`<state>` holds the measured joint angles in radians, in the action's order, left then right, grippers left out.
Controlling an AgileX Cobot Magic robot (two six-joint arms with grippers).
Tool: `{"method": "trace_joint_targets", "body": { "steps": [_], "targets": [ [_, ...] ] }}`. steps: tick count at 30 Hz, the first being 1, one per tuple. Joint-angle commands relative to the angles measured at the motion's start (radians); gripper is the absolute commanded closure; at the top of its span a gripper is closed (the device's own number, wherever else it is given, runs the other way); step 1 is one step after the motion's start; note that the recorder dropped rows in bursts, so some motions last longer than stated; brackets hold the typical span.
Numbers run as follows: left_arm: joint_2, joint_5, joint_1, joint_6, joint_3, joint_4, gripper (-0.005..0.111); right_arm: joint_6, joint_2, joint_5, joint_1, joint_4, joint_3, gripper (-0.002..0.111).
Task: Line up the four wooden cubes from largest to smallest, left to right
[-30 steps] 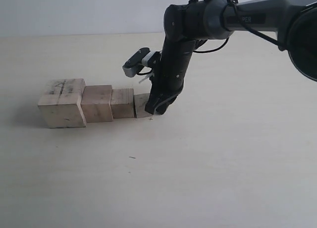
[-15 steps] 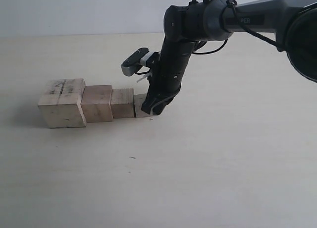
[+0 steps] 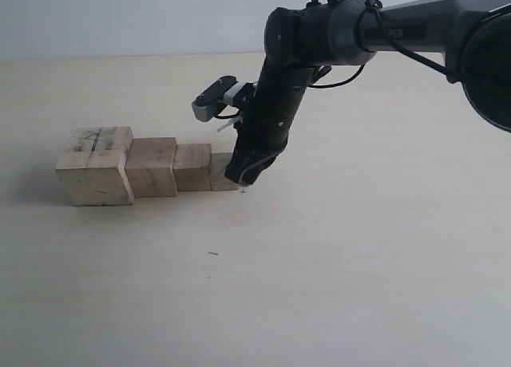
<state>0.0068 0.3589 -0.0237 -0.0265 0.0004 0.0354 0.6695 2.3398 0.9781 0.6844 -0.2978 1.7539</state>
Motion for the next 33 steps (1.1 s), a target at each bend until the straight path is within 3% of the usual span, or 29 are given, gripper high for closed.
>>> {"method": "trace_joint_targets", "body": {
  "steps": [1,9,14,19,22,27,33],
  "targets": [
    [-0.007,-0.007,0.005,-0.008,0.000,0.001,0.107,-0.015,-0.015,-0.007,-0.001,0.021,-0.002,0.108],
    [-0.007,-0.007,0.005,-0.008,0.000,0.001,0.107,-0.349,-0.142,-0.048,-0.033,0.206,-0.004,0.108],
    [-0.007,-0.007,0.005,-0.008,0.000,0.001,0.107,-0.364,-0.280,-0.188,-0.092,0.074,-0.143,0.108],
    [-0.007,-0.007,0.005,-0.008,0.000,0.001,0.107,-0.366,-0.510,-0.487,-0.103,-0.046,-0.450,0.108],
    [-0.007,-0.007,0.005,-0.008,0.000,0.001,0.107,-0.355,-0.652,-0.575,-0.103,-0.134,-0.591,0.108],
    [-0.007,-0.007,0.005,-0.008,0.000,0.001,0.107,-0.371,-0.827,-0.587,-0.103,-0.163,-0.691,0.108],
    [-0.007,-0.007,0.005,-0.008,0.000,0.001,0.107,-0.412,-0.957,-0.569,-0.103,-0.197,-0.691,0.108]
  ]
}}
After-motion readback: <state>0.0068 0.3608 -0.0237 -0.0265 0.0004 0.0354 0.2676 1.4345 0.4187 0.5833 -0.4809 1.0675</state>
